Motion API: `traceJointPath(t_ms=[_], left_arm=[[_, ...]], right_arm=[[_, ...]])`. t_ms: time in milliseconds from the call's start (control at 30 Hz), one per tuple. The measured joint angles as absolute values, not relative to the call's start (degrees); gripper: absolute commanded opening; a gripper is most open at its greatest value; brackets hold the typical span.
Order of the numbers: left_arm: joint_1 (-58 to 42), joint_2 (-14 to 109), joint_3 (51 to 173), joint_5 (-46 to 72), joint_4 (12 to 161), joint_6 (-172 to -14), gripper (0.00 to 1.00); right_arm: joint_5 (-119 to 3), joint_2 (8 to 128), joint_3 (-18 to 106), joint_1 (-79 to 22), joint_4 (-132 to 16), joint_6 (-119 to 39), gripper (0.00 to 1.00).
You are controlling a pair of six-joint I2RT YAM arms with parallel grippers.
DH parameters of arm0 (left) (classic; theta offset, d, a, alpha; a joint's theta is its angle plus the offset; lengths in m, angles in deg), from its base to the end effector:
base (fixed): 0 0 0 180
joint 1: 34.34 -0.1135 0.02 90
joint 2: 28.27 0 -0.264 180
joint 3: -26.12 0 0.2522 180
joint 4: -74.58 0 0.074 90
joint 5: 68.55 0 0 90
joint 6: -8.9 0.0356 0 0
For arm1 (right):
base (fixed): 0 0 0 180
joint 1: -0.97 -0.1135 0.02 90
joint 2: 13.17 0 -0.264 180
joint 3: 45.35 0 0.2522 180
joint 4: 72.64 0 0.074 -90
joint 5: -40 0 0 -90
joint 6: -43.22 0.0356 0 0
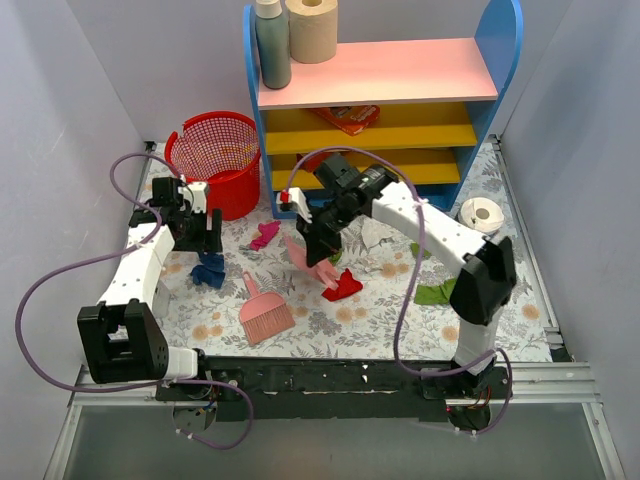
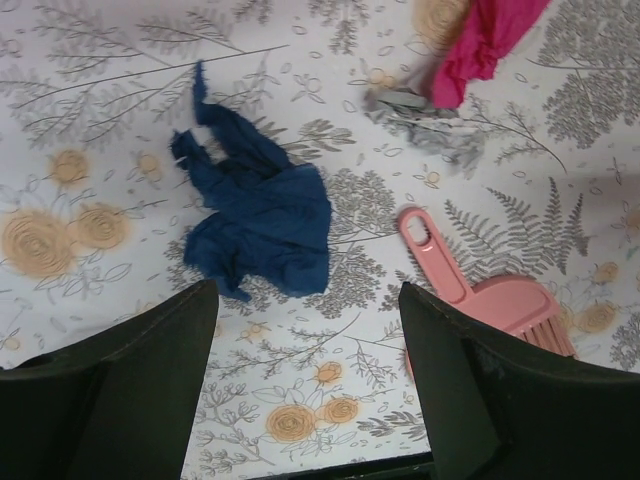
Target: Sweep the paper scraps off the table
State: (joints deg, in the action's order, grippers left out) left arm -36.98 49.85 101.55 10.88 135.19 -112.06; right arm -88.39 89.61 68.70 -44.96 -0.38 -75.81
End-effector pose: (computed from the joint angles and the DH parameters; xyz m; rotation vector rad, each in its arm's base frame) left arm 0.2666 0.0058 0.2626 -0.7255 2.6084 -0.3999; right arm 0.2450 0.2849 0.3311 -1.7499 1.9012 0.9841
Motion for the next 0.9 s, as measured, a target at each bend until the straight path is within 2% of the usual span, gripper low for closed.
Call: traceJointPath(t_ms=[167,400,533,667,733,767,867,900], left_arm=[[-39.5,48.5,101.5,13.0,135.1,-112.0,0.74],[-39.8,48.4,101.5,14.0,135.1,-111.6,0.75],[-39.9,48.0,101.5,13.9,135.1,-110.4,0.75],[-39.9,47.9,101.5,8.5,136.4,-109.0,0.73],[-39.3,47.9,101.5,4.7,137.2,-108.3,0.73],[-38.4,47.9,101.4,3.3,137.4,-107.7,0.73],[-33.9,47.8,100.1,0.5,136.8,-105.4,0.73],[-32.2,47.6,98.9,-0.7,136.8,-104.3,0.72]], right_arm=[[-89.7,99.6,74.7,-48.9,-4.3,-72.2,0.01],[-72.4,105.1,75.5,-58.8,-9.6,-65.7,0.01],[-65.2,105.5,75.4,-58.7,-10.5,-64.6,0.01],[-61.1,105.6,73.0,-57.8,-11.5,-65.4,0.03],[-59.7,105.7,71.2,-57.6,-11.4,-66.3,0.22],[-59.3,105.8,70.8,-57.6,-11.3,-66.7,0.39],[-59.2,106.4,70.7,-57.7,-10.8,-68.1,0.58],[-59.2,106.4,70.9,-57.7,-10.7,-68.6,0.60]])
